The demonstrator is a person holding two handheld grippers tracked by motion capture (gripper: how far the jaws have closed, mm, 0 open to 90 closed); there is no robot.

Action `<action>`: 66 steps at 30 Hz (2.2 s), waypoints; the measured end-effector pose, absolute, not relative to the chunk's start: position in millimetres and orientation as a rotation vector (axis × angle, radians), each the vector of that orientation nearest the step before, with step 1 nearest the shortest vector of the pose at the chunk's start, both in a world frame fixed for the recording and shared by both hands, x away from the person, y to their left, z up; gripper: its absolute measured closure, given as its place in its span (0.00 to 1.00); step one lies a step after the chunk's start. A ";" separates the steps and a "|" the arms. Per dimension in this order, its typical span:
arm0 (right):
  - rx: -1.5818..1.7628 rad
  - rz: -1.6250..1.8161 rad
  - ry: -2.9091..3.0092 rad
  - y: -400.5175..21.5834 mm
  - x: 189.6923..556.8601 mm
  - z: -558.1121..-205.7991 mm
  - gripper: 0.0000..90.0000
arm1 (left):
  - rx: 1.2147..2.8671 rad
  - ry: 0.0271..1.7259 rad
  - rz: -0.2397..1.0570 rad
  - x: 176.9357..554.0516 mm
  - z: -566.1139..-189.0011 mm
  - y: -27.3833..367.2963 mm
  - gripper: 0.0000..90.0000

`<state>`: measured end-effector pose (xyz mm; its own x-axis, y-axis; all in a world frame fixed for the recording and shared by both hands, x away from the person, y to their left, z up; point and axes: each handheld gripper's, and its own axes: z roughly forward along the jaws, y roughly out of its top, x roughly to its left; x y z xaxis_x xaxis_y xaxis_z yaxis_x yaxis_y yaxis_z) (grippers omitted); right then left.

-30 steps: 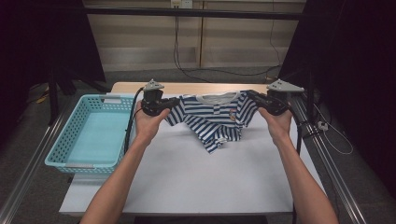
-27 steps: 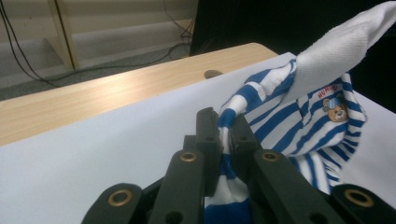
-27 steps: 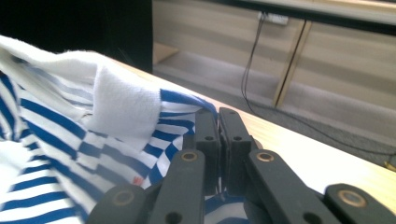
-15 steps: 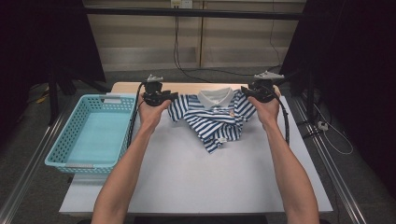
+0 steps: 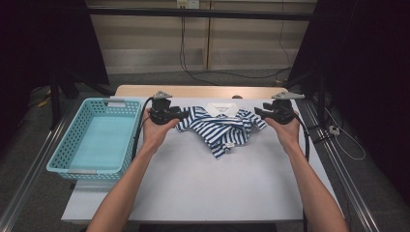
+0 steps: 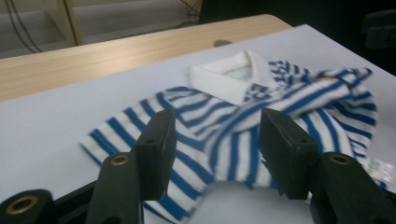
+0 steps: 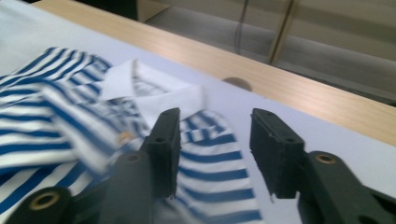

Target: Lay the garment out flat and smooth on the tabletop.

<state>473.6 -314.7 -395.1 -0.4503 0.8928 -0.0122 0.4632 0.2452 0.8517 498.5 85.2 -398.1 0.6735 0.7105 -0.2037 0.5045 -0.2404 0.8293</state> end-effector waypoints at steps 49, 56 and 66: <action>1.195 0.834 2.072 -349.5 451.2 -436.6 0.92 | 1.981 0.997 0.285 502.1 -414.5 90.2 0.95; 1.158 0.936 2.062 -328.2 436.0 -421.6 0.64 | 1.968 1.012 0.314 496.5 -410.7 86.9 0.75; 1.128 1.160 2.119 -303.6 402.1 -413.1 0.60 | 2.004 0.817 0.316 455.0 -402.8 83.0 0.74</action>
<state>402.1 -303.6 -413.1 -0.5510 0.8344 -0.0157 0.4364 0.3040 0.8468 455.0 83.0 -402.8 0.7470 0.6579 -0.0959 0.4219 -0.3576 0.8331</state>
